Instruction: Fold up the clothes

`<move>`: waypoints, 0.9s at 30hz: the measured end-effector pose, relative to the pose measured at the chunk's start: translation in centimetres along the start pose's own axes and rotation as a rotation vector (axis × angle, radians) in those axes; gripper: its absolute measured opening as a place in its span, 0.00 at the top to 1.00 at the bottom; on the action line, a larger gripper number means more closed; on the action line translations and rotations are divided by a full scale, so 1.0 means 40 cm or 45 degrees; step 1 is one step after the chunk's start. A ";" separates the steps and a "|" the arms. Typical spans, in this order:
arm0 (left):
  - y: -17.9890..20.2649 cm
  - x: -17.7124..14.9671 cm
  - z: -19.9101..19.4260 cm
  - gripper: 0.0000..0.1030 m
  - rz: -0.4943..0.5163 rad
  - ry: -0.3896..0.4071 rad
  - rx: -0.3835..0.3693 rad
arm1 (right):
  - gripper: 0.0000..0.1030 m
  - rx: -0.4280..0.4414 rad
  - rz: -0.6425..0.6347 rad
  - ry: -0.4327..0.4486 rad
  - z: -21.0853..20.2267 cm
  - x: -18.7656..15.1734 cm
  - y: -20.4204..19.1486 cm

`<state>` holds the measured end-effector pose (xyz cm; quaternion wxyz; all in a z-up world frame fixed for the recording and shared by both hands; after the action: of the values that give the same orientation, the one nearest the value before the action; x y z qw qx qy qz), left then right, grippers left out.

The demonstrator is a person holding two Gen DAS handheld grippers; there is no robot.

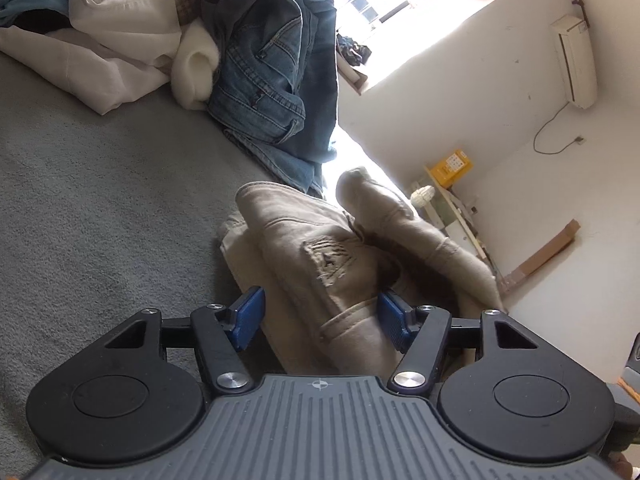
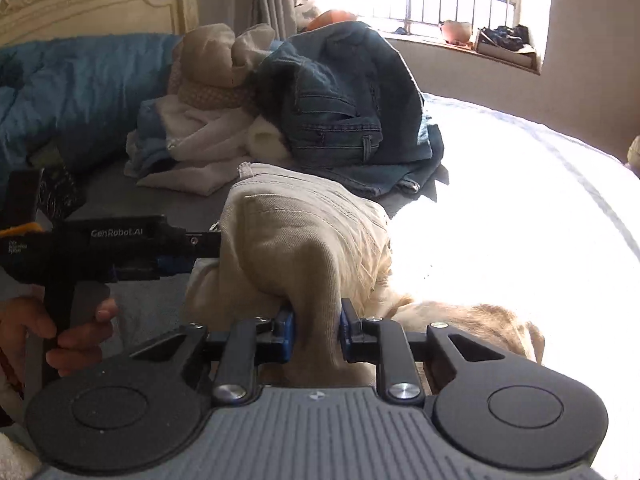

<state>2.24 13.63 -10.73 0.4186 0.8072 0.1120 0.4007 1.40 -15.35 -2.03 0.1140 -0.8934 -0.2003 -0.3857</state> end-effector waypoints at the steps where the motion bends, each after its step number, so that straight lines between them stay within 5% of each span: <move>1: 0.003 0.003 0.007 0.37 -0.011 -0.003 -0.011 | 0.81 0.012 0.098 0.010 -0.009 0.010 0.030; 7: 0.029 0.027 0.071 0.41 -0.075 -0.050 -0.082 | 0.87 0.142 0.512 0.043 -0.034 -0.011 0.157; 11: 0.059 0.047 0.091 0.74 -0.089 -0.056 -0.119 | 0.89 0.178 0.684 0.082 -0.042 -0.025 0.211; 15: 0.112 0.068 0.050 0.89 -0.034 0.025 -0.176 | 0.91 0.216 0.809 0.181 -0.077 -0.018 0.282; 27: 0.244 0.094 -0.113 0.92 0.122 0.131 -0.291 | 0.91 0.268 0.836 0.609 -0.285 0.038 0.452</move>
<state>-0.16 12.10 0.30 0.4818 0.7371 0.0484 0.4713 3.08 -35.17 5.91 0.3649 -0.7785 0.0889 -0.5029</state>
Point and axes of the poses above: each gripper's, at about its wrist camera, not at the fingertips, and z roughly the way its jaws point, y to its right, x to its top, the point moved 1 cm from there along z, roughly the way its jaws point, and after that the axes turned 4 degrees about -x, right-handed, at the moved point
